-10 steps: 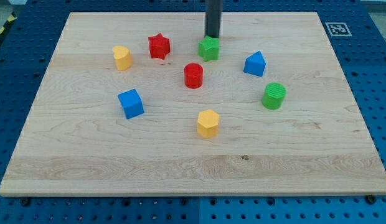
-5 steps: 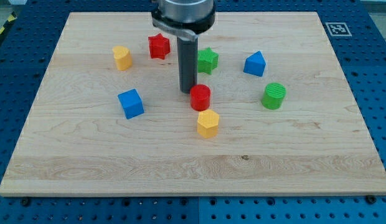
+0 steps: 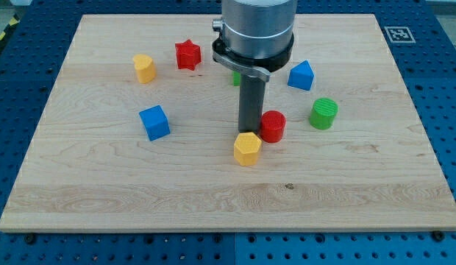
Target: Slide red circle towards bottom right
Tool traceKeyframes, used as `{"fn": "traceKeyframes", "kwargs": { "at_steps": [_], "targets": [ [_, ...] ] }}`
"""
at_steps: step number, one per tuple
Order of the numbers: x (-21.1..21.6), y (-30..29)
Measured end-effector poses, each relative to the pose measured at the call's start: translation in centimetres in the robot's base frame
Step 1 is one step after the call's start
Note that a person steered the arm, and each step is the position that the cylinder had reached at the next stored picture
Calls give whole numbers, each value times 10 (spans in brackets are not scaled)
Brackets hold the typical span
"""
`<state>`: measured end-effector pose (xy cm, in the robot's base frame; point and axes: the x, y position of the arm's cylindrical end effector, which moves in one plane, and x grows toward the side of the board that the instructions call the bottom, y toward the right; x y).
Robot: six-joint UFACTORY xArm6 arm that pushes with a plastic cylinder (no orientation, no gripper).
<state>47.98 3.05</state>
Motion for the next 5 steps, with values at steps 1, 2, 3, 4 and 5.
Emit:
{"fn": "traceKeyframes", "kwargs": {
  "at_steps": [1, 2, 3, 4, 5],
  "targets": [
    [0, 1],
    [-5, 1],
    [-13, 3],
    [-13, 5],
    [-9, 13]
  ]
}}
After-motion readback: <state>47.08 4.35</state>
